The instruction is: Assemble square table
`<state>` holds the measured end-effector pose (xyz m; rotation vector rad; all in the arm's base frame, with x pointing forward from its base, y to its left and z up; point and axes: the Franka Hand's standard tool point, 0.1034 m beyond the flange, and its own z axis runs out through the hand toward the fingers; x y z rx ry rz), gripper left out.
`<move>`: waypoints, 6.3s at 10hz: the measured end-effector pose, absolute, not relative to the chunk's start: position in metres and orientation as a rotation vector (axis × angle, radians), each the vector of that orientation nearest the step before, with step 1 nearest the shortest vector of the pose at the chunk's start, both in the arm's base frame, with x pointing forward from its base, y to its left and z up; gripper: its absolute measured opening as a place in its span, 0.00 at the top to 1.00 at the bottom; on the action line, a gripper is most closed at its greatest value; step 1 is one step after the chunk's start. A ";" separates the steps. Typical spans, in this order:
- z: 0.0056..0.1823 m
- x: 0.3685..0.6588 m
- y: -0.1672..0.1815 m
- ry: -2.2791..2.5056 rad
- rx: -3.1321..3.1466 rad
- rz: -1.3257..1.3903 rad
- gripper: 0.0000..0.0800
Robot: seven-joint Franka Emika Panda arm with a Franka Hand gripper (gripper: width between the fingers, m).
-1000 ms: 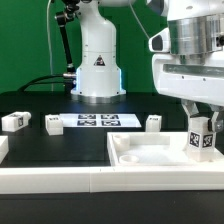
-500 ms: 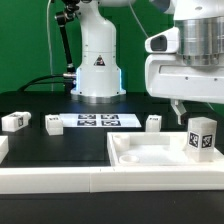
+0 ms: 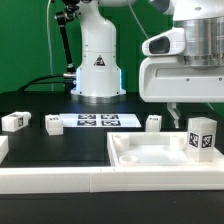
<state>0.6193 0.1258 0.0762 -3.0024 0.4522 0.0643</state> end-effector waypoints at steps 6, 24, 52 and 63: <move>0.077 0.621 0.124 -0.251 -3.041 0.023 0.19; 0.077 0.622 0.116 0.696 -2.938 0.022 0.63; 0.078 0.620 0.121 -0.225 -3.068 -0.004 0.19; 0.077 0.621 0.117 -0.430 -3.045 -0.012 0.64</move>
Offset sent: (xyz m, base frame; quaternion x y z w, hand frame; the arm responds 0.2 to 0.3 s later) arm 0.0042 -0.0031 0.0023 -0.0089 -0.0004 -0.1614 0.9868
